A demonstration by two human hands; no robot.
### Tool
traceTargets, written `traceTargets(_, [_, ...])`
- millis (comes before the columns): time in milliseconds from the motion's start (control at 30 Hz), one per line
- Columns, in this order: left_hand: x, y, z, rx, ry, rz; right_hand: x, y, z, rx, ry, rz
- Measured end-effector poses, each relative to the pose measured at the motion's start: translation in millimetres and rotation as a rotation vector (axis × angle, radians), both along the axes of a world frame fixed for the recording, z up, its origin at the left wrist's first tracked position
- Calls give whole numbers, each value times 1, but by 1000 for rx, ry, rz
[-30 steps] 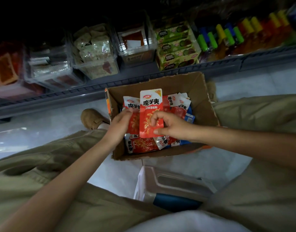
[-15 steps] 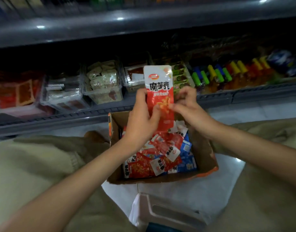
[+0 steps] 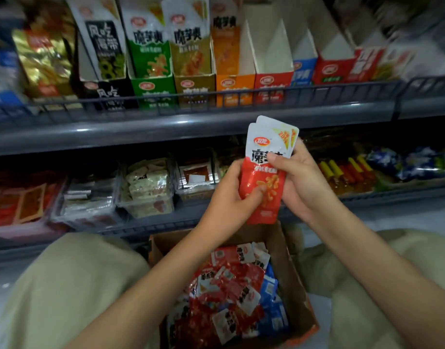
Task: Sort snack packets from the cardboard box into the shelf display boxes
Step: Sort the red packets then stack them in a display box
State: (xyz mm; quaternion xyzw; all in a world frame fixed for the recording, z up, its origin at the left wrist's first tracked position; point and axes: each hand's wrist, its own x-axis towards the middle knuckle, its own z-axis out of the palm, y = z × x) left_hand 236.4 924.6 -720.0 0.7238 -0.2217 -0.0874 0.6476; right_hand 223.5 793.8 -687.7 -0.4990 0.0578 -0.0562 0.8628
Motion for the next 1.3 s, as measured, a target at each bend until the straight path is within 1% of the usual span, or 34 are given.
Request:
traceTargets(100, [5,-2,5,35,1,-13,4,2,9,-3,-8,-62])
traceTargets(200, [8,-4,13,48,7,-13,8,0,16,17,10,-69])
traceTargets(267, [9,-5,16,39,3,-5,11,-3,23,-35,2,-79])
traceTargets(400, [7,-10,15,67,-14,-33,15,-13,34,-110,-93,-159])
traceTargets(700, [5,-16,13,-39,13,-28,15,-11,39,-144,-71,-273])
traceTargets(867, [3,-17,15,-16,-10,-42,15,-9,39,-147,-59,-347])
traceTargets(933, [2,-17,15,17,-48,-39,16,-8,37,-163,-56,-367])
traceTargets(1000, [1,-17,15,47,-93,-16,17,-9,39,-188,-43,-335])
traceTargets(1033, [0,-17,16,44,-103,4,19,-11,41,-238,-26,-293])
traceTargets(1133, [0,-15,22,1,-108,75,18,-18,52,-566,-6,-150])
traceTargets(1167, [1,-13,25,-10,-117,99,16,-22,55,-631,-9,-105])
traceTargets(1300, [6,-4,34,-30,-184,193,6,-29,59,-742,18,122])
